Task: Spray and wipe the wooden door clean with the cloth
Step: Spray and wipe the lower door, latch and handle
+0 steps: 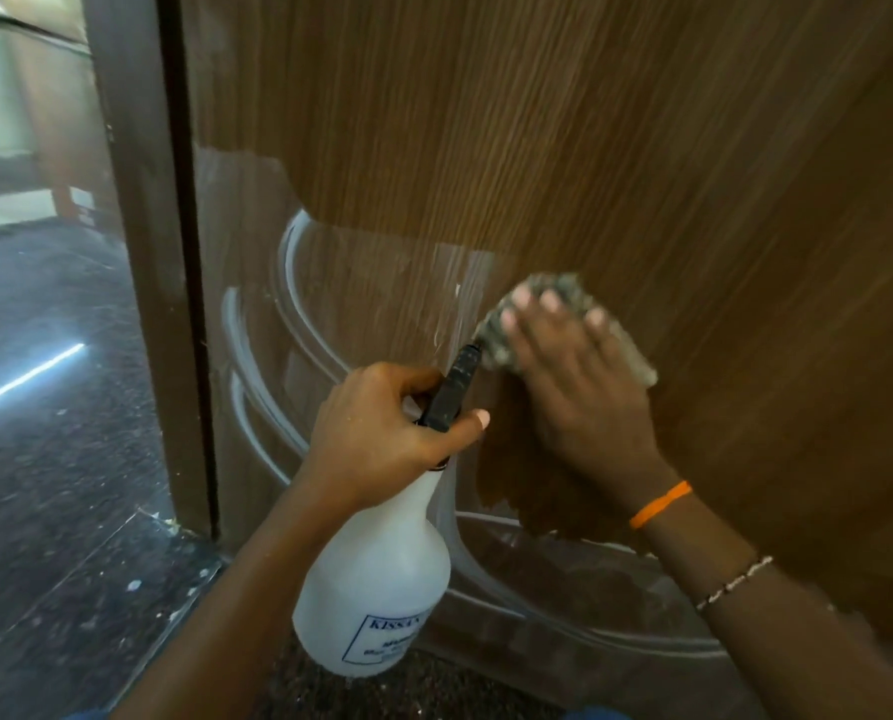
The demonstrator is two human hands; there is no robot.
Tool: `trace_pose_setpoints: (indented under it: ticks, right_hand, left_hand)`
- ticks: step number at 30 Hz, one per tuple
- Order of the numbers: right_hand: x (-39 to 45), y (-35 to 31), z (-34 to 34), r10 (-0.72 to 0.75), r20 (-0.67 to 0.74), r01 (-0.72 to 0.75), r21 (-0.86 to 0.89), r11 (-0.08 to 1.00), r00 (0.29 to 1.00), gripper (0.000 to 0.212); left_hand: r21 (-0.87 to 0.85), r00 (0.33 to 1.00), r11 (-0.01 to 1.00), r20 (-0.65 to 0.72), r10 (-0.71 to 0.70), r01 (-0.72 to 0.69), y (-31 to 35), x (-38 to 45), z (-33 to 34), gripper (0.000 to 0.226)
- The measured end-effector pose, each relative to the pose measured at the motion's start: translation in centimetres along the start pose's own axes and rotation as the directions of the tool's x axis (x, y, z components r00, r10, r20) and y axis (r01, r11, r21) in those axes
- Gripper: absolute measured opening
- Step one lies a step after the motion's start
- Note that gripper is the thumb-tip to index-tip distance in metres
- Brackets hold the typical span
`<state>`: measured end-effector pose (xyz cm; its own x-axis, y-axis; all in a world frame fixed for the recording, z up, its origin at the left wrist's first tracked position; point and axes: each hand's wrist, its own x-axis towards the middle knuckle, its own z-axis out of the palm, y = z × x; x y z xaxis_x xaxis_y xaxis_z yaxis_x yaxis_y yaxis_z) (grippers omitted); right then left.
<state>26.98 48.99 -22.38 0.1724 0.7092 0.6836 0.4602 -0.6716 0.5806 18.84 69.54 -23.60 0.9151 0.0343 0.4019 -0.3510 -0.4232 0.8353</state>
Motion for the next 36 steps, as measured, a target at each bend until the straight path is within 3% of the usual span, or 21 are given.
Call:
trace_pose_setpoints:
  ticks: [2, 5, 8, 11, 15, 17, 20, 24, 26, 30, 33, 36]
  right_hand:
    - [-3.3, -2.4, 1.8, -0.137, 0.097, 0.134, 0.039, 0.990, 0.986, 0.060]
    - [-7.9, -6.0, 4.4, -0.353, 0.246, 0.360, 0.015, 0.933, 0.903, 0.064]
    - [-8.9, -6.9, 4.8, -0.369, 0.335, 0.384, 0.024, 0.923, 0.867, 0.063]
    - [-6.1, -4.8, 3.1, -0.314, 0.283, 0.322, 0.019, 0.947, 0.906, 0.072]
    - [1.9, 0.6, -0.7, -0.028, 0.108, 0.030, -0.016, 0.999, 0.994, 0.063]
    - [5.4, 2.5, -2.3, 0.092, 0.013, -0.091, -0.039, 0.995, 0.996, 0.058]
    - [7.5, 2.9, -2.9, 0.113, -0.038, -0.113, -0.024, 0.993, 0.993, 0.052]
    - [4.0, 0.2, -0.5, -0.044, 0.040, 0.042, 0.038, 0.998, 0.998, 0.047]
    - [0.8, -2.0, 1.5, -0.196, 0.137, 0.186, 0.082, 0.979, 0.971, 0.050]
    - [-5.5, -6.2, 4.7, -0.499, 0.338, 0.498, 0.096, 0.862, 0.798, 0.056]
    - [-6.7, -6.8, 5.0, -0.530, 0.394, 0.538, 0.100, 0.837, 0.751, 0.054]
    - [-4.0, -5.4, 3.8, -0.476, 0.326, 0.474, 0.091, 0.876, 0.817, 0.056]
  left_hand:
    - [-0.004, 1.000, 1.000, -0.008, -0.010, 0.010, -0.2, -0.4, -0.2, 0.045]
    - [0.026, 1.000, 0.999, -0.016, -0.019, 0.019, -0.6, -1.2, -0.5, 0.047]
    - [0.034, 1.000, 0.999, -0.005, -0.028, 0.028, -1.0, -1.8, -0.9, 0.049]
    - [0.038, 1.000, 0.999, 0.019, -0.022, 0.021, -1.1, -1.7, -1.1, 0.051]
    - [0.030, 1.000, 0.999, 0.018, -0.019, 0.019, -0.8, -1.4, -1.1, 0.053]
    - [0.014, 1.000, 1.000, 0.026, -0.015, 0.015, -0.7, -1.1, -1.0, 0.048]
    - [-0.008, 1.000, 1.000, 0.025, -0.017, 0.017, -0.7, -0.7, -0.8, 0.035]
    - [-0.063, 1.000, 0.998, 0.000, 0.007, -0.007, -1.2, -0.4, -0.9, 0.046]
    - [-0.080, 1.000, 0.997, -0.011, 0.013, -0.014, -1.5, -0.3, -1.1, 0.035]
    - [-0.092, 1.000, 0.996, -0.005, -0.006, 0.005, -2.2, -0.2, -1.5, 0.025]
    - [-0.131, 1.000, 0.991, 0.003, -0.001, 0.001, -2.8, -0.2, -1.6, 0.030]
    - [-0.100, 0.999, 0.995, -0.049, -0.009, 0.004, -2.9, -0.2, -1.5, 0.041]
